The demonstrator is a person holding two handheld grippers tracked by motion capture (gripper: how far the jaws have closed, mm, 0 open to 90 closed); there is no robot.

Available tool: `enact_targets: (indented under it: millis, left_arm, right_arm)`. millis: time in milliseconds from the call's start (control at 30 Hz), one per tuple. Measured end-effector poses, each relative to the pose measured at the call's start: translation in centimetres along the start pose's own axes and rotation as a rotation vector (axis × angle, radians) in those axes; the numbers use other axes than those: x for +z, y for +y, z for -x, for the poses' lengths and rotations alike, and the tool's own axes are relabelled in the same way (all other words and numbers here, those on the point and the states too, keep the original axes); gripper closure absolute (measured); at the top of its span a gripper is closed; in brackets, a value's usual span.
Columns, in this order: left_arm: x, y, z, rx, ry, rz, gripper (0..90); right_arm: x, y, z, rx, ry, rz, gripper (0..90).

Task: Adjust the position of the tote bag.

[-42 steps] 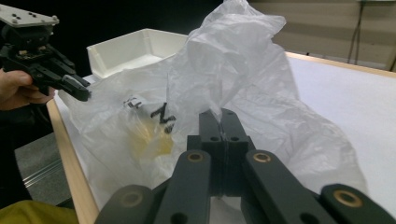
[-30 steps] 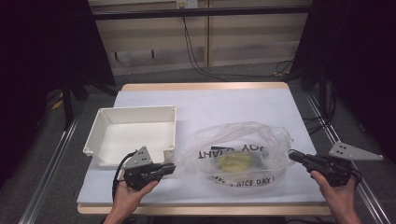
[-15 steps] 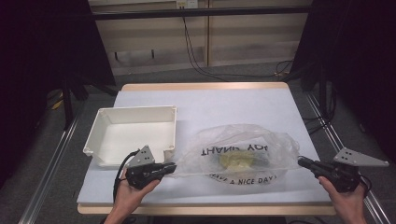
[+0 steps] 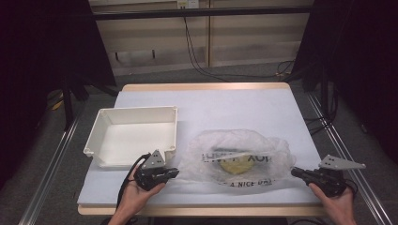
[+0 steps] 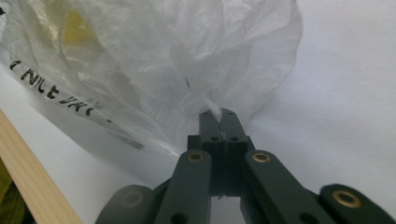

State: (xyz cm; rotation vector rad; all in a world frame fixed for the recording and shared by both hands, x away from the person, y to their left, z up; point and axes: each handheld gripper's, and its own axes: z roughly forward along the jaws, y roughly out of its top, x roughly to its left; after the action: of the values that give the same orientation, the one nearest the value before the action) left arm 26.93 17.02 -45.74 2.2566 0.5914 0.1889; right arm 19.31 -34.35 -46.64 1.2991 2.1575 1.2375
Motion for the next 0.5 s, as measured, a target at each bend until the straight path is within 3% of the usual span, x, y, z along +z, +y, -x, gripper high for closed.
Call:
enact_targets:
  millis: [33, 67, 133, 167, 200, 300, 333, 500]
  left_arm:
    - [0.3, -0.3, -0.1, 0.007, 0.012, -0.028, 86.1]
    - [0.5, -0.6, -0.2, -0.015, 0.007, -0.028, 86.1]
    - [0.6, -0.7, -0.3, 0.0, 0.006, -0.039, 86.1]
    - [0.8, -0.8, -0.4, -0.018, 0.003, -0.038, 86.1]
    - [1.2, -1.0, -0.4, -0.008, 0.006, -0.07, 86.1]
    - [1.3, -1.0, -0.5, -0.008, 0.003, -0.076, 86.0]
    - [1.4, -1.2, -0.6, -0.028, -0.005, -0.055, 86.0]
    - [1.2, -1.2, -0.4, -0.014, -0.002, -0.063, 83.5]
  right_arm:
    - [0.2, 0.0, 0.0, -0.005, 0.004, -0.016, 90.0]
    - [0.5, -0.1, -0.1, -0.011, 0.0, -0.029, 90.0]
    - [0.9, -0.2, 0.0, -0.008, -0.001, -0.046, 90.0]
    - [1.2, -0.2, 0.1, -0.012, -0.007, -0.054, 90.0]
    - [1.5, -0.3, 0.2, -0.024, -0.009, -0.069, 90.0]
    - [2.0, -0.6, 0.3, -0.034, -0.018, -0.111, 90.0]
    - [2.2, -0.7, 0.3, -0.032, -0.021, -0.117, 90.0]
    - [2.1, -0.7, 0.3, -0.04, -0.024, -0.111, 90.0]
